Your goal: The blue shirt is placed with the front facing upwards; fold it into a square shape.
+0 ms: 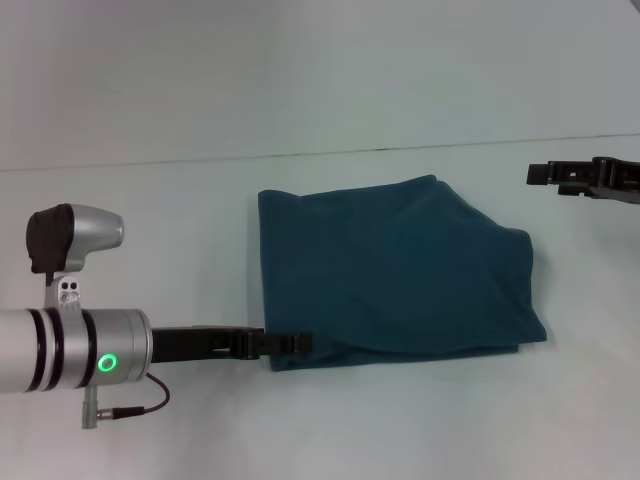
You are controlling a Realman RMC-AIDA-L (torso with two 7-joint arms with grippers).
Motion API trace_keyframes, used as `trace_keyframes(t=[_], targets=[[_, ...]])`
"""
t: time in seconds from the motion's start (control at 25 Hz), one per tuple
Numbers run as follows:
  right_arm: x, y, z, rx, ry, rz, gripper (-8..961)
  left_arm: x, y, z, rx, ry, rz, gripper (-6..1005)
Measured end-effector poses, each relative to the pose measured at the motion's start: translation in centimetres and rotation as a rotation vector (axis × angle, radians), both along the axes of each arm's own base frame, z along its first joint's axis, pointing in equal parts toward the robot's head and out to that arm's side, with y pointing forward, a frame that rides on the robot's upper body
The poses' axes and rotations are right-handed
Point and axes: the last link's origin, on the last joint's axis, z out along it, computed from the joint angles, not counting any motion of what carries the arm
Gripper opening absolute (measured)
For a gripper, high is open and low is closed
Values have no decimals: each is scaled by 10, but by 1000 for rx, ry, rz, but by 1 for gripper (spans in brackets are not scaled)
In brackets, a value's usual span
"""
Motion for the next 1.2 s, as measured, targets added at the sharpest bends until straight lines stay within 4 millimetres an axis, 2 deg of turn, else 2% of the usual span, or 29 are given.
trace_keyframes(t=[0.72, 1.2], targets=[[0, 0, -1, -2, 1, 1, 766, 6, 1, -8, -21, 31, -13, 902], [0, 0, 0, -3, 1, 2, 767, 6, 2, -7, -22, 40, -13, 902]])
